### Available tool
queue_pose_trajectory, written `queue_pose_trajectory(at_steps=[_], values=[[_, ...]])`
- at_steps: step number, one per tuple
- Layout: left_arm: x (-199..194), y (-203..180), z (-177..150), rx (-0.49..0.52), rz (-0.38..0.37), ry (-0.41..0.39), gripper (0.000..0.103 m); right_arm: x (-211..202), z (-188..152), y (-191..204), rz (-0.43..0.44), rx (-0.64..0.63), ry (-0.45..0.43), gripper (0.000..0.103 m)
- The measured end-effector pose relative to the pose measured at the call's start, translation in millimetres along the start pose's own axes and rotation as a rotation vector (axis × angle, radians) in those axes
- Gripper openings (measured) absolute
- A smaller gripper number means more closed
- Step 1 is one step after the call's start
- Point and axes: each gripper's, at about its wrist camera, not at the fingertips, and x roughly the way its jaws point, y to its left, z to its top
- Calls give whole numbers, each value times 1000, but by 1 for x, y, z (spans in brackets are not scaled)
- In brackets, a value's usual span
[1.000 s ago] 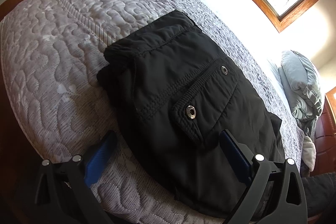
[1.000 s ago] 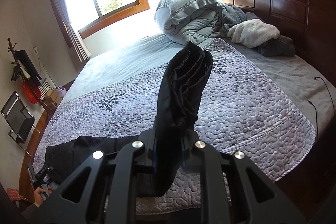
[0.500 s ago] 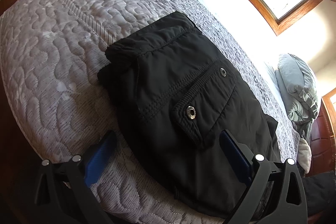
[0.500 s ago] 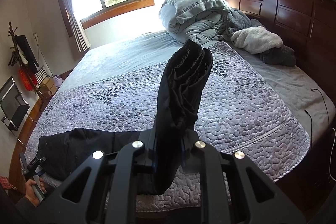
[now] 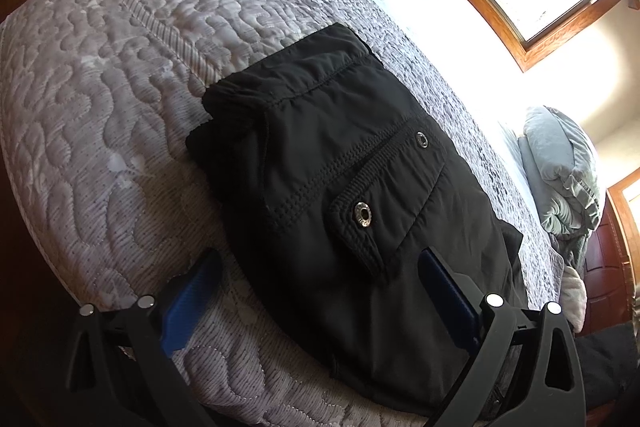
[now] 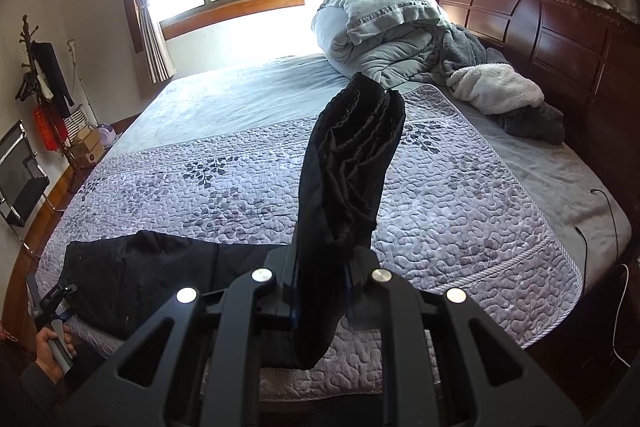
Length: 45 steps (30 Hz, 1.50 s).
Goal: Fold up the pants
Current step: 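Carry the raised hem toward the waistband with the right gripper while left gripper holds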
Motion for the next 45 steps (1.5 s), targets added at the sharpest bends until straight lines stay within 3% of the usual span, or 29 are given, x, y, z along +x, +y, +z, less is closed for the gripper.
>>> queue_pose_trajectory(at_steps=[21, 45], values=[[-4, 9, 0, -31, -52, -5, 99, 28, -13, 88, -47, -234, 48, 15], [-6, 15, 2, -55, -94, -4, 99, 72, -36, 158, -2, -336, 131, 15]])
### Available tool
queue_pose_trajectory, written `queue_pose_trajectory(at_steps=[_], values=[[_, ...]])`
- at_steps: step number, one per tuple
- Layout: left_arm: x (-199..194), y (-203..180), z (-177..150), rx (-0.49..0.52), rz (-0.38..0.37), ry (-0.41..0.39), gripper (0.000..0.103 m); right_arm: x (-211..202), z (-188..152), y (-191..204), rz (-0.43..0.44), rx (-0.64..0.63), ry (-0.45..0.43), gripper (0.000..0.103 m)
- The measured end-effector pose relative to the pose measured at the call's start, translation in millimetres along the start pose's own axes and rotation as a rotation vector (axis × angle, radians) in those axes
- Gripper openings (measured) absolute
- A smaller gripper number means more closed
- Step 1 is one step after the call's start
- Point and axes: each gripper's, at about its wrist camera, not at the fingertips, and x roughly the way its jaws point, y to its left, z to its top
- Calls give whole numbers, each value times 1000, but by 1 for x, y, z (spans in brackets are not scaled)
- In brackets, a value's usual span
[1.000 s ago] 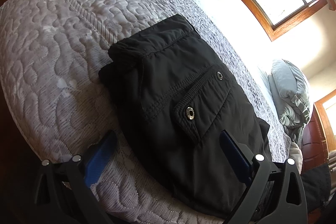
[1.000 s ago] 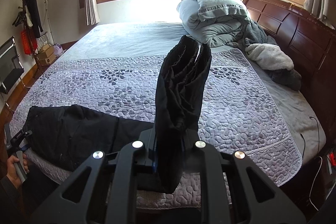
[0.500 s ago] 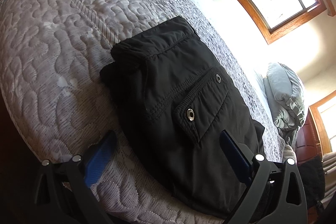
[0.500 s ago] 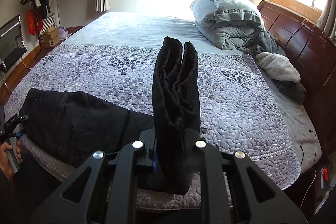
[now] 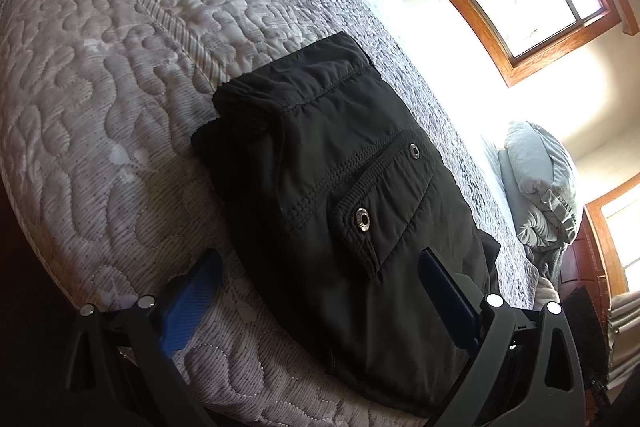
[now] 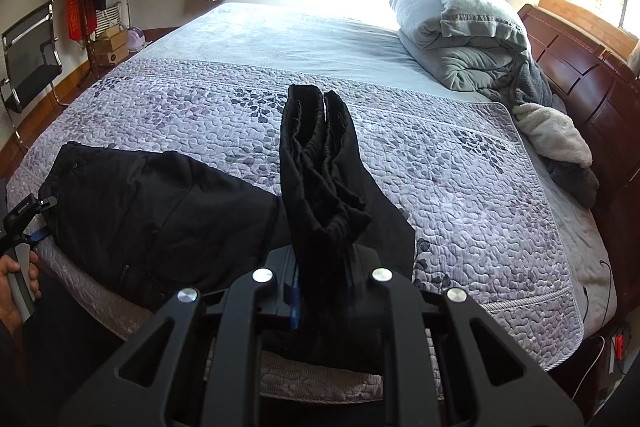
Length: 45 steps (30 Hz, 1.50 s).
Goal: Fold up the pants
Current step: 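Carry the raised hem toward the waistband with the right gripper while left gripper holds, then lay the pant leg hem onto the waist with the right gripper, then open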
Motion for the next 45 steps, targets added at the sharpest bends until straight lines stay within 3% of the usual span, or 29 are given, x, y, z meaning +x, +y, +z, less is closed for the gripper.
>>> queue_pose_trajectory(at_steps=[34, 45], values=[[1, 4, 5, 18, -22, 26, 99, 70, -33, 92, -7, -122, 86, 15], [0, 7, 6, 19, -34, 31, 99, 101, -55, 142, -90, -292, 86, 15]])
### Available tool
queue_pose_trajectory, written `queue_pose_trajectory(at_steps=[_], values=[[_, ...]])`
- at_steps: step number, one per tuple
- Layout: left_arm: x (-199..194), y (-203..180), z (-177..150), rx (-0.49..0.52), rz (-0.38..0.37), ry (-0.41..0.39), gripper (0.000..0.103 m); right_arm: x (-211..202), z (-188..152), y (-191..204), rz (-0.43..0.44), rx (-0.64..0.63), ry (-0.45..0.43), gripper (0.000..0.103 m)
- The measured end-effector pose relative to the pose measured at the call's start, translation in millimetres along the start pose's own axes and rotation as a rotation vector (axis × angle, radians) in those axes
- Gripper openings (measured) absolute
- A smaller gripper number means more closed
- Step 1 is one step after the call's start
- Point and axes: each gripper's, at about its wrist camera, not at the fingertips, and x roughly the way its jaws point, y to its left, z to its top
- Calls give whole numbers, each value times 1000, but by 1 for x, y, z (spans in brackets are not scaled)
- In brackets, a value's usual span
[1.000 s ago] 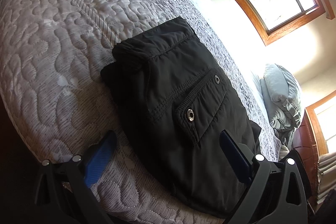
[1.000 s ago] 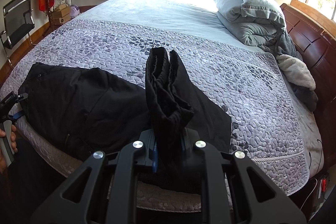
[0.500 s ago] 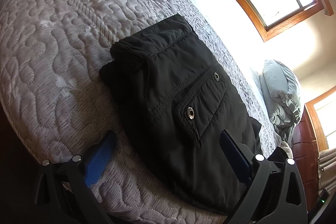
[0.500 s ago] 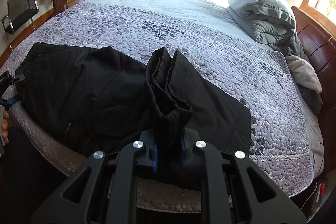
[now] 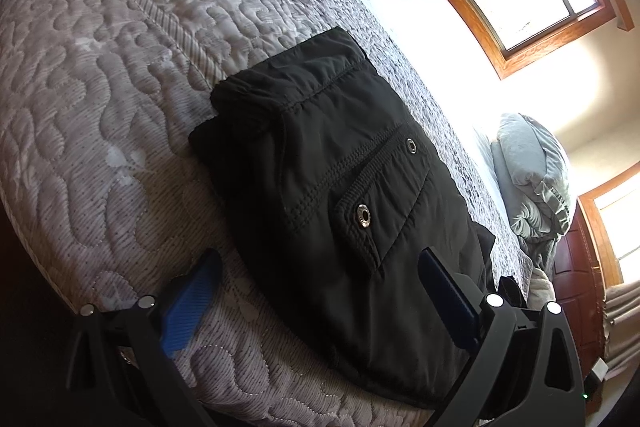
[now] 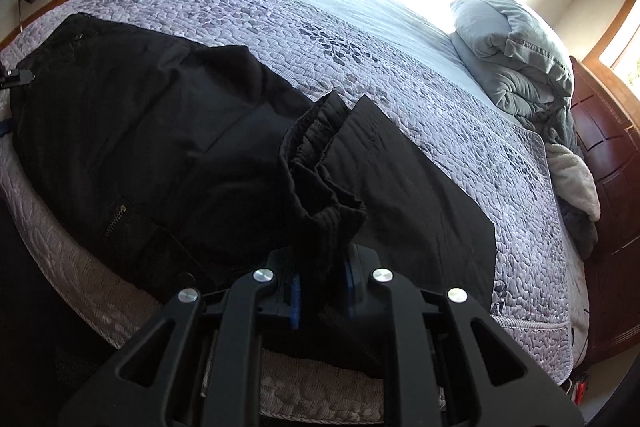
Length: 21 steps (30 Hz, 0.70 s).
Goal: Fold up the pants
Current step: 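Lay the pant leg hem onto the waist with the right gripper, then open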
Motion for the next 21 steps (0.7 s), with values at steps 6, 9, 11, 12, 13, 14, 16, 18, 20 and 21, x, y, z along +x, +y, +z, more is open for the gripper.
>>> queue_pose_trajectory(at_steps=[6, 9, 11, 12, 13, 14, 16, 18, 20, 21], values=[[-4, 4, 1, -7, -13, 2, 99, 13, -7, 19, -42, -74, 7, 15], [-4, 5, 1, -10, -17, 4, 99, 20, -11, 30, -66, -116, 13, 15], [-4, 5, 2, -7, -16, 6, 99, 27, -15, 39, -84, -153, 16, 15], [-4, 5, 2, -6, -17, 7, 99, 30, -17, 43, -91, -170, 16, 16], [-4, 5, 2, -5, -17, 8, 99, 32, -19, 46, -92, -180, 16, 20], [-4, 5, 2, -4, -17, 9, 99, 34, -21, 49, -90, -190, 18, 22], [-4, 5, 2, -1, -17, 12, 99, 34, -23, 52, -82, -203, 7, 30], [-3, 5, 2, 3, -18, 13, 99, 30, -25, 51, -59, -205, 2, 33], [-2, 5, 3, 2, -22, 14, 99, 23, -23, 44, -3, -182, 3, 40], [-2, 5, 3, 1, -25, 13, 99, 17, -22, 39, 34, -166, 4, 47]])
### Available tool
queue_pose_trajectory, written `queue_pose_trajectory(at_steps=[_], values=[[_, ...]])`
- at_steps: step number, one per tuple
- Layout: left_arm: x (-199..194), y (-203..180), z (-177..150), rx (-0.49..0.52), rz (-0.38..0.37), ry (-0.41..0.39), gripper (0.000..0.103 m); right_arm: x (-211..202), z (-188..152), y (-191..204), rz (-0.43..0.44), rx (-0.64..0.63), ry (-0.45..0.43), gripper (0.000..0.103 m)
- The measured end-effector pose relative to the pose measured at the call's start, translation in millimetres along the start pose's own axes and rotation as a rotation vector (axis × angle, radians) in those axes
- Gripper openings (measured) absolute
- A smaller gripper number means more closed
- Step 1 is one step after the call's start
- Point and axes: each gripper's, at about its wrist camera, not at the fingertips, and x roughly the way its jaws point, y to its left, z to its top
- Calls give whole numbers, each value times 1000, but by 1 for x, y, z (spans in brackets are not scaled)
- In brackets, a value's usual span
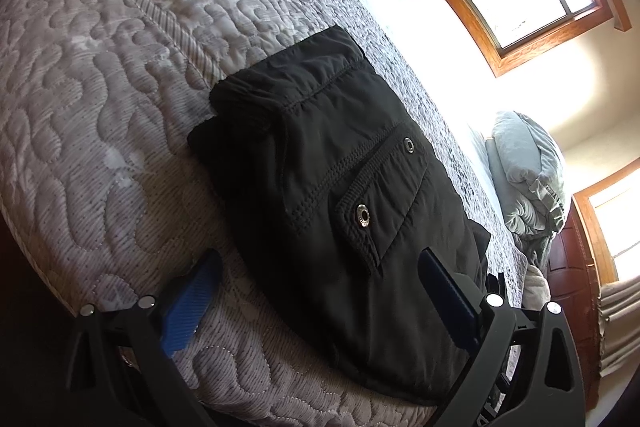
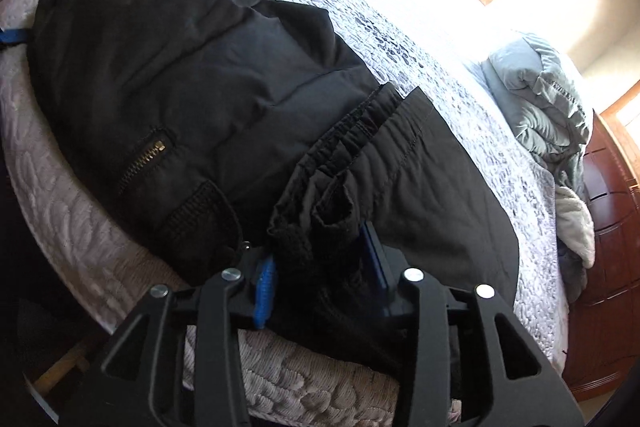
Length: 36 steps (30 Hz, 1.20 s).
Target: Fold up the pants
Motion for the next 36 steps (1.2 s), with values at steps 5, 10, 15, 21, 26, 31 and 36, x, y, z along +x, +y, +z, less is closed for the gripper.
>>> queue_pose_trajectory(at_steps=[5, 10, 15, 21, 26, 31, 36], values=[[-1, 3, -1, -9, -10, -6, 99, -31, 3, -45, 320, 224, -13, 70], [-3, 6, -1, -27, -25, -14, 99, -3, 20, -84, 333, 403, 99, 69], [-5, 11, 0, -25, -41, -4, 99, 29, 27, -76, 316, 421, 228, 50], [-6, 13, 2, -26, -47, 0, 99, 22, 31, -75, 416, 463, 223, 7], [-6, 13, 4, -28, -49, 6, 99, 15, 27, -78, 487, 462, 201, 6], [-3, 10, 4, -24, -43, 12, 99, 31, 34, -65, 514, 389, 272, 16], [-6, 14, 6, -48, -77, 18, 99, 22, 74, -73, 664, 272, 320, 41]])
